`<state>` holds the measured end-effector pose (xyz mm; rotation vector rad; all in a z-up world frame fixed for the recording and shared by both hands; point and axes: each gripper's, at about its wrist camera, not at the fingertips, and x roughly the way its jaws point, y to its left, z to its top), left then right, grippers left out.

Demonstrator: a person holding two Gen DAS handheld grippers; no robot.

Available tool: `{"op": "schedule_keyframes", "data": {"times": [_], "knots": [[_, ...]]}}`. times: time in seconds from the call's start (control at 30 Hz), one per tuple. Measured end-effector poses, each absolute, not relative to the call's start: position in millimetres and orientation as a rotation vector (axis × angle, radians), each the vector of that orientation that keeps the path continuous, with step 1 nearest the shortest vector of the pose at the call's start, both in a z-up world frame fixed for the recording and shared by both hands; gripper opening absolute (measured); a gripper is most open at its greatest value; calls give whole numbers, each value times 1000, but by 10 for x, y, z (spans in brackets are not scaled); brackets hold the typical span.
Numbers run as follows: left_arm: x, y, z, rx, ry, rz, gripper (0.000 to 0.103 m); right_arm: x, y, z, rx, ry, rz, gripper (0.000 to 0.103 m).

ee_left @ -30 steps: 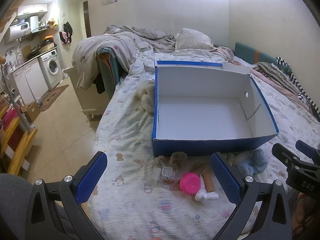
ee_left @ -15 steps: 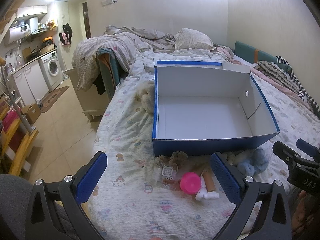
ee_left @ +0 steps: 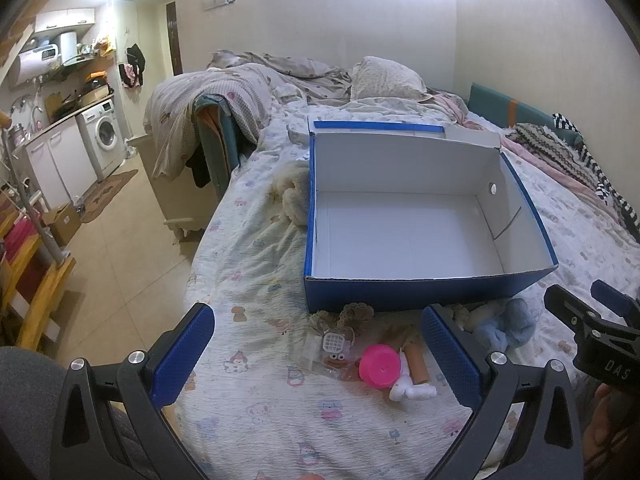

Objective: Organize soft objects

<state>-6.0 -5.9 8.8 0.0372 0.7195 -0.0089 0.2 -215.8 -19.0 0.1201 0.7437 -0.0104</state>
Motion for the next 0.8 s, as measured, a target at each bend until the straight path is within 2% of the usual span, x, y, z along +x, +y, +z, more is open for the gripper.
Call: {"op": "schedule_keyframes", "data": {"times": [0.8], "knots": [[-67,-53,74,33,724,-9,103,3,-2166,-192,123,750,-15,103]]}}
